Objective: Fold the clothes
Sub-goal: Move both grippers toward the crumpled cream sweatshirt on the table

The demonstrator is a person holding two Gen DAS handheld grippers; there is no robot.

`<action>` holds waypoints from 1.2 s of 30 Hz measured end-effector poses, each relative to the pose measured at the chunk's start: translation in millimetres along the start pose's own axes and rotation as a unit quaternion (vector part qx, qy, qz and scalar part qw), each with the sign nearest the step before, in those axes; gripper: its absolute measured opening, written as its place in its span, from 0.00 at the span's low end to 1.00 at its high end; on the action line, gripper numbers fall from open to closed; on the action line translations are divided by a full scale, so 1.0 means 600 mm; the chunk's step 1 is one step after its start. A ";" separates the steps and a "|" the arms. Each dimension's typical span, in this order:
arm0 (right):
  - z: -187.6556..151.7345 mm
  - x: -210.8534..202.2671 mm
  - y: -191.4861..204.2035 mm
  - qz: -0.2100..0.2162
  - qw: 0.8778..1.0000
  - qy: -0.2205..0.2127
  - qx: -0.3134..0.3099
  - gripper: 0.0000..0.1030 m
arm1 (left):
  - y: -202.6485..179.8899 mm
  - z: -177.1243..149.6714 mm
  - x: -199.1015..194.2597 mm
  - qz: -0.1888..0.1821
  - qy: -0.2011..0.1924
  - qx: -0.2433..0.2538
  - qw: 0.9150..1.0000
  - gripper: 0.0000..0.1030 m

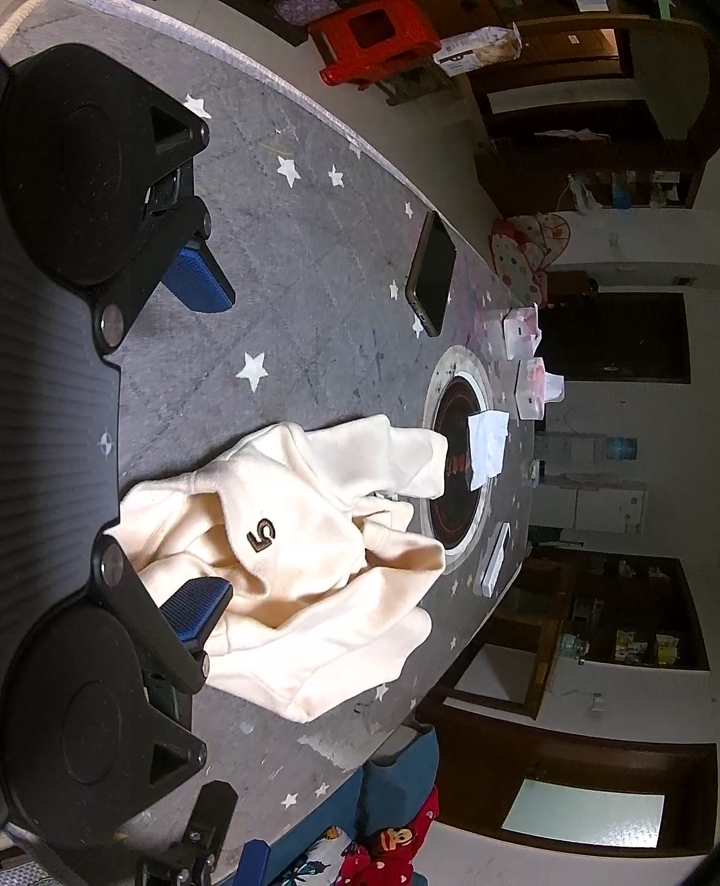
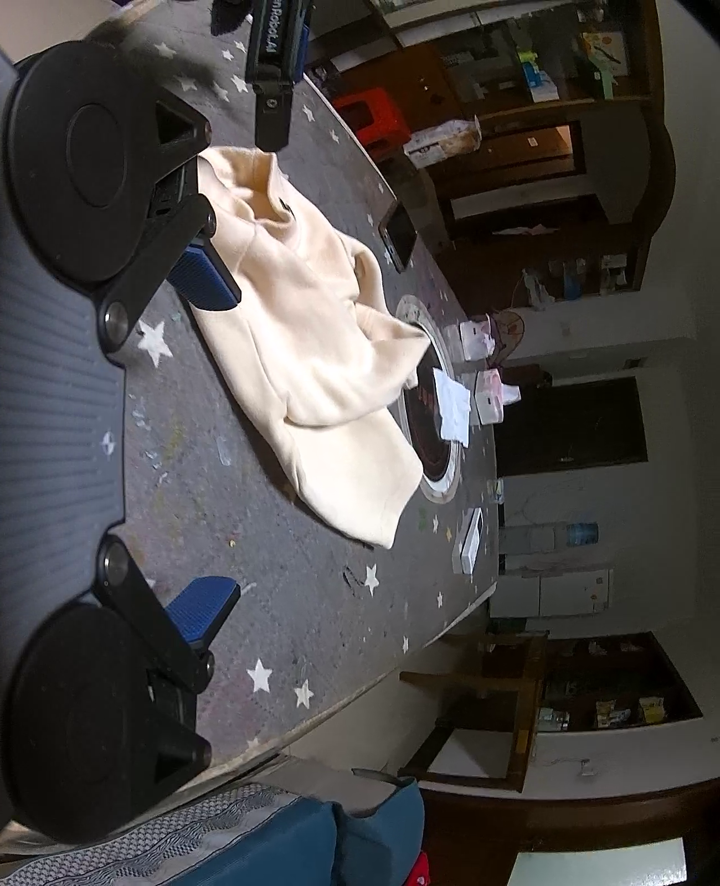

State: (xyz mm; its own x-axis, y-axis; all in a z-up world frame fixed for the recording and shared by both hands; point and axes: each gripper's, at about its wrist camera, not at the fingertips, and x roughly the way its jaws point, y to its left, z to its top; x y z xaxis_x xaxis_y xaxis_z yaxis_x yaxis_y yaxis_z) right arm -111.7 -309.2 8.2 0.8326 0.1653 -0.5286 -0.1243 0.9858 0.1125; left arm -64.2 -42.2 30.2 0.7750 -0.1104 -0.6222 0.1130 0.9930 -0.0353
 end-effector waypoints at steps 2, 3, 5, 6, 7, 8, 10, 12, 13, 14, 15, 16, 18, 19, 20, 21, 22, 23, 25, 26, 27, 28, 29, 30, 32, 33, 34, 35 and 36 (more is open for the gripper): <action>-0.003 -0.004 0.004 0.003 1.000 0.000 -0.003 1.00 | -0.001 -0.001 -0.005 0.000 -0.002 0.000 1.000 1.00; -0.004 -0.007 0.005 0.004 1.000 -0.001 -0.003 1.00 | -0.002 -0.002 -0.007 0.000 -0.003 0.000 1.000 1.00; -0.007 -0.013 0.008 0.006 1.000 -0.003 -0.004 1.00 | -0.004 -0.004 -0.012 0.000 -0.004 0.001 1.000 1.00; -0.008 -0.016 0.010 0.008 1.000 -0.003 -0.004 1.00 | -0.005 -0.005 -0.014 0.000 -0.005 0.002 1.000 1.00; -0.009 -0.019 0.011 0.009 1.000 -0.004 -0.005 1.00 | -0.006 -0.006 -0.016 0.000 -0.005 0.003 1.000 1.00; -0.011 -0.023 0.013 0.011 1.000 -0.004 -0.008 1.00 | -0.008 -0.006 -0.017 0.000 -0.006 0.004 1.000 1.00; -0.014 -0.030 0.016 0.015 1.000 -0.005 -0.012 1.00 | -0.010 -0.008 -0.021 -0.001 -0.006 0.006 1.000 1.00; -0.016 -0.035 0.020 0.019 1.000 -0.005 -0.016 1.00 | -0.014 -0.010 -0.023 -0.002 -0.005 0.008 1.000 1.00; -0.017 -0.038 0.021 0.021 1.000 -0.005 -0.018 1.00 | -0.016 -0.010 -0.024 -0.003 -0.005 0.009 1.000 1.00; -0.017 -0.041 0.023 0.023 1.000 -0.005 -0.021 1.00 | -0.018 -0.011 -0.025 -0.004 -0.005 0.010 1.000 1.00; -0.017 -0.042 0.024 0.025 0.999 -0.005 -0.022 1.00 | -0.020 -0.011 -0.026 -0.006 -0.005 0.011 1.000 1.00; -0.016 -0.043 0.026 0.027 0.999 -0.005 -0.024 1.00 | -0.021 -0.011 -0.026 -0.006 -0.005 0.012 1.000 1.00; -0.015 -0.045 0.028 0.032 0.999 -0.004 -0.025 1.00 | -0.024 -0.010 -0.026 -0.008 -0.005 0.014 1.000 1.00; -0.015 -0.045 0.030 0.034 0.999 -0.003 -0.026 1.00 | -0.025 -0.010 -0.025 -0.008 -0.004 0.015 1.000 1.00; -0.014 -0.045 0.031 0.035 0.999 -0.002 -0.026 1.00 | -0.027 -0.009 -0.024 -0.009 -0.004 0.016 1.000 1.00; -0.014 -0.043 0.033 0.037 0.999 0.001 -0.026 1.00 | -0.028 -0.008 -0.023 -0.009 -0.003 0.017 1.000 1.00; -0.013 -0.042 0.034 0.039 0.999 0.002 -0.027 1.00 | -0.029 -0.007 -0.022 -0.009 -0.003 0.018 1.000 1.00; -0.013 -0.040 0.035 0.041 0.999 0.004 -0.028 1.00 | -0.030 -0.006 -0.020 -0.010 -0.002 0.019 1.000 1.00; -0.011 -0.036 0.038 0.045 0.999 0.008 -0.029 1.00 | -0.031 -0.003 -0.017 -0.011 0.000 0.018 1.000 1.00; -0.011 -0.033 0.039 0.046 0.998 0.011 -0.031 1.00 | -0.031 -0.002 -0.015 -0.011 0.001 0.018 1.000 1.00; -0.010 -0.030 0.040 0.047 0.998 0.013 -0.032 1.00 | -0.031 -0.001 -0.013 -0.011 0.002 0.017 1.000 1.00; -0.009 -0.027 0.042 0.048 0.998 0.016 -0.034 1.00 | -0.031 0.000 -0.010 -0.012 0.004 0.017 1.000 1.00; -0.008 -0.024 0.043 0.050 0.998 0.019 -0.035 1.00 | -0.030 0.001 -0.007 -0.012 0.006 0.016 1.000 1.00; -0.007 -0.021 0.044 0.051 0.998 0.022 -0.036 1.00 | -0.030 0.002 -0.004 -0.012 0.007 0.016 1.000 1.00; -0.004 -0.015 0.045 0.053 0.998 0.025 -0.037 1.00 | -0.030 0.005 0.002 -0.013 0.010 0.015 1.000 1.00; -0.002 -0.012 0.046 0.053 0.998 0.027 -0.037 1.00 | -0.030 0.007 0.005 -0.013 0.011 0.015 1.000 1.00; -0.001 -0.008 0.046 0.054 0.997 0.028 -0.038 1.00 | -0.030 0.009 0.008 -0.013 0.012 0.015 1.000 1.00; 0.001 -0.005 0.047 0.054 0.997 0.030 -0.038 1.00 | -0.029 0.011 0.010 -0.014 0.012 0.015 1.000 1.00; 0.003 -0.002 0.048 0.055 0.997 0.032 -0.039 1.00 | -0.029 0.013 0.012 -0.014 0.012 0.015 1.000 1.00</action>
